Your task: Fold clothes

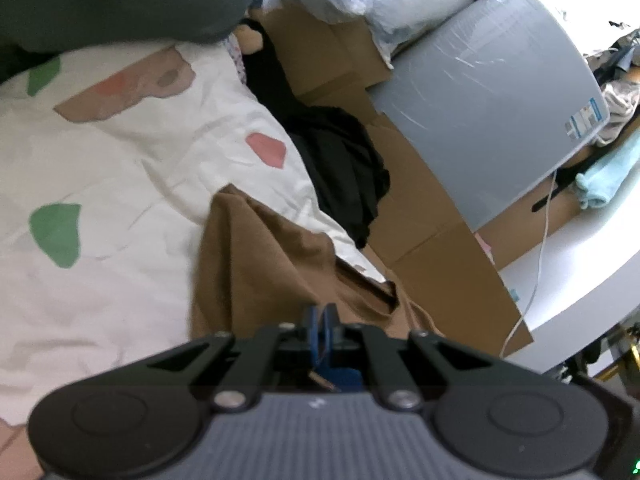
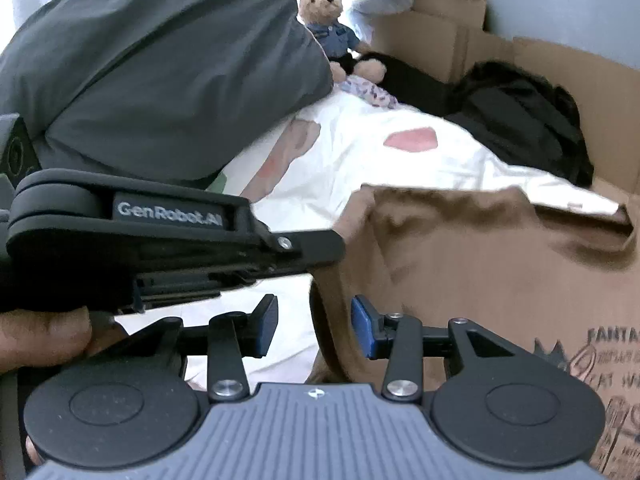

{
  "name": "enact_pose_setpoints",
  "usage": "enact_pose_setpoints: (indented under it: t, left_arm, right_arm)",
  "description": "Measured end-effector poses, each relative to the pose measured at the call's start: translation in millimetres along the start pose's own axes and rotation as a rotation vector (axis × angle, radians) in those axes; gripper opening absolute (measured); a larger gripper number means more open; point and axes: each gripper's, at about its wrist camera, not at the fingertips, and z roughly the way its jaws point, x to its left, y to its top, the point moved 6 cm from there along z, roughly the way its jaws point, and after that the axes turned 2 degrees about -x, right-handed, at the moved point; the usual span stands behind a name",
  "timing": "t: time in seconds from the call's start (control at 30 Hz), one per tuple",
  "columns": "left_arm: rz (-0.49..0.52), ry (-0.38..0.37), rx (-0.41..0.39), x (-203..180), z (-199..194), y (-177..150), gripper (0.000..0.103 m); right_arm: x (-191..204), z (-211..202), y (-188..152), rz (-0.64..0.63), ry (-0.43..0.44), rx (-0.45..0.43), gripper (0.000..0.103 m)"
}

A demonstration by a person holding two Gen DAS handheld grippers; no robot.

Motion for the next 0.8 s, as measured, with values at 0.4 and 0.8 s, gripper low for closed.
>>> enact_pose_setpoints:
  t: [0.4, 0.8]
  left_arm:
    - [0.129, 0.162, -0.042, -7, 37, 43, 0.046]
    - [0.232, 0.407, 0.080, 42, 119, 92, 0.053]
  right_arm:
    - [-54, 17, 22, -0.011, -0.009, -0.013, 0.008]
    - [-93, 23, 25, 0.049, 0.040, -0.012, 0.008]
